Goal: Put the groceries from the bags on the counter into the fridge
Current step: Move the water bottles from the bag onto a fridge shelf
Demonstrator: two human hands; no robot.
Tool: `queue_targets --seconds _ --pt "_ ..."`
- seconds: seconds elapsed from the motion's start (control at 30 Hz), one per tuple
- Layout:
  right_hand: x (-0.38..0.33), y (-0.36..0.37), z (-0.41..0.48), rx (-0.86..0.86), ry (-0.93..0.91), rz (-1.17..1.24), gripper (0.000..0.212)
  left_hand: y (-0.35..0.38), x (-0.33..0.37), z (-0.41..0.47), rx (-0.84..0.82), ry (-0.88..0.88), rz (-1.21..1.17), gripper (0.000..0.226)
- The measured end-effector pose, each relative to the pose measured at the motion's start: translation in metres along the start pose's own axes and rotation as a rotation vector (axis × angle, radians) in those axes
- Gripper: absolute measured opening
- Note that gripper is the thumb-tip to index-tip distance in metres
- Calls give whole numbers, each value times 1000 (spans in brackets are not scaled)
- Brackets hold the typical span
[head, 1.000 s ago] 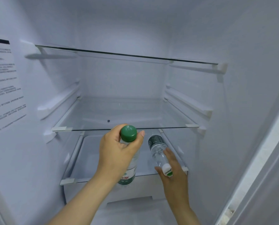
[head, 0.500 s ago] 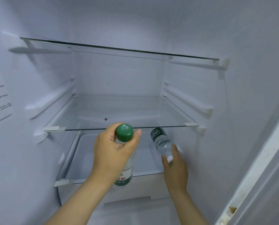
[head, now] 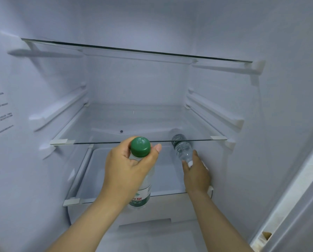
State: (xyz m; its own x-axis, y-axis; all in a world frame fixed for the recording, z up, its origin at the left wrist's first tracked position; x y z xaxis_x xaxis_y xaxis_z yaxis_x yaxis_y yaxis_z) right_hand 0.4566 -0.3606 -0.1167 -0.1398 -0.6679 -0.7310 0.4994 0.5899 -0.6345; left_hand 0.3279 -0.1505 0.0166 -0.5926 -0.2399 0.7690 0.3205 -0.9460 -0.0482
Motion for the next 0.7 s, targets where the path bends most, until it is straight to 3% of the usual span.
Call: queue_targets --seconds 0.17,0.43,0.7 --pt "4 -6 -7 -105 80 240 67 -4 -9 -8 -58 -85 -36 42" --pt "-22 -59 -54 -46 83 505 25 -12 -21 -11 -241 -85 87 65" --pt "-91 -127 -79 -187 -46 686 13 -14 -40 -8 -322 -146 65 61"
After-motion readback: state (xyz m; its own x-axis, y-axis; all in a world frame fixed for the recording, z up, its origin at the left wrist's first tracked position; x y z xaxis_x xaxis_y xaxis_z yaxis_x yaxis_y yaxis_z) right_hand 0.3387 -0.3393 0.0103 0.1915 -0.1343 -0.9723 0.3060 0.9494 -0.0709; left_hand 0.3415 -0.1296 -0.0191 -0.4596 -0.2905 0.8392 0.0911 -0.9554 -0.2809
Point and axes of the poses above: each hand's wrist, its own z-axis towards the middle knuckle, its own y-axis out of the palm, x = y × z, the point moved 5 cm from there along z, towards the middle knuckle, and after that the axes turned 7 degrees about y, right-handed, at the moved point
